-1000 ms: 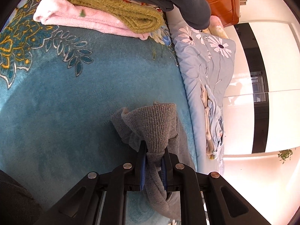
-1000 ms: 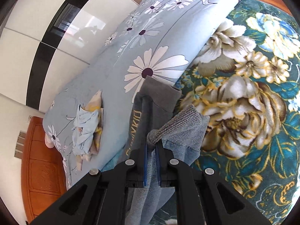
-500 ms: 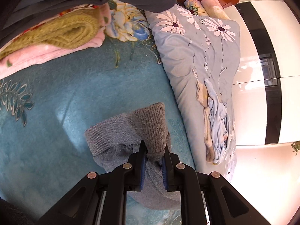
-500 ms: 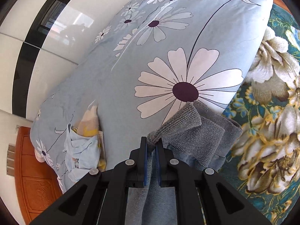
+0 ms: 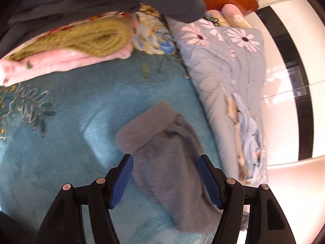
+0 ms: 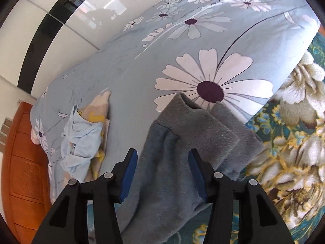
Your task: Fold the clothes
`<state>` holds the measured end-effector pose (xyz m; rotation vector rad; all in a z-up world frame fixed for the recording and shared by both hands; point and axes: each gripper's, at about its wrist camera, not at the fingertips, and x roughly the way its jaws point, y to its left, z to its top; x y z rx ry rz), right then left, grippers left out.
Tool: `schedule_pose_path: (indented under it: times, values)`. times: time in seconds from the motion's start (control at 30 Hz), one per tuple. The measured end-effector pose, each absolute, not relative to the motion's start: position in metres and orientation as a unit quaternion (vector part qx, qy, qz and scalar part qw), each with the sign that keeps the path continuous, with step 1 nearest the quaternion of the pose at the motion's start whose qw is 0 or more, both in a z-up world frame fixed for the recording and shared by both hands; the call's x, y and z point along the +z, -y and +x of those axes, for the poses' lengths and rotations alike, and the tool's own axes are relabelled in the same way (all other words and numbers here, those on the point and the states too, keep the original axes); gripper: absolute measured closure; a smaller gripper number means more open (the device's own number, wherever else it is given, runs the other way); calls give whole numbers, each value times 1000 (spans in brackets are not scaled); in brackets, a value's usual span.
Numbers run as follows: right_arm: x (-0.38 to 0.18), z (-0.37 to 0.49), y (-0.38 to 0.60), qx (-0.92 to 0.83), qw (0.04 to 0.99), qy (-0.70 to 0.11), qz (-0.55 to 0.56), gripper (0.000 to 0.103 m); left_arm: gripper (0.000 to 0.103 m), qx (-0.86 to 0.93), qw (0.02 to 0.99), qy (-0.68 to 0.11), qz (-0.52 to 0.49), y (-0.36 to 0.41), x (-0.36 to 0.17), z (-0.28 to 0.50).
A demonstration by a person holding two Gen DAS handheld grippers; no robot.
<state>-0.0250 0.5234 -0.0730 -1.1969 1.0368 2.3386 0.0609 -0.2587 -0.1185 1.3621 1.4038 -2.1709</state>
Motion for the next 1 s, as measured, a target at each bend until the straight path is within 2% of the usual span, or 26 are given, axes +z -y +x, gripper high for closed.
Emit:
schedule_pose_path:
  times: [0.1,0.2,0.27,0.37,0.5,0.67,0.87,0.97,1.0]
  values:
    - [-79,3,-528,828,186,-329,-415,48,33,-693,113,-532,474,259,-159,70]
    - [-108,26,-553,792,203,-391,-423,48,33,-672,119,-565,464,255,-176,70]
    - [-123,39,-568,769,214,-447,-404,48,33,-676,121,-558,466,250,-178,63]
    - [-134,39,-575,760,196,-486,-385,41,33,-684,127,-534,480,242,-177,50]
    - [-143,15,-564,764,147,-477,-410,37,33,-678,148,-515,503,235,-183,36]
    - [-139,24,-567,763,209,-452,-412,37,33,-683,152,-502,508,232,-183,32]
    - [-123,27,-560,785,168,-455,-386,37,33,-678,156,-500,516,228,-187,27]
    - [-120,16,-555,786,149,-460,-384,44,33,-679,154,-496,519,225,-185,27]
    - [-123,12,-556,782,150,-465,-388,52,33,-678,153,-496,520,225,-185,27]
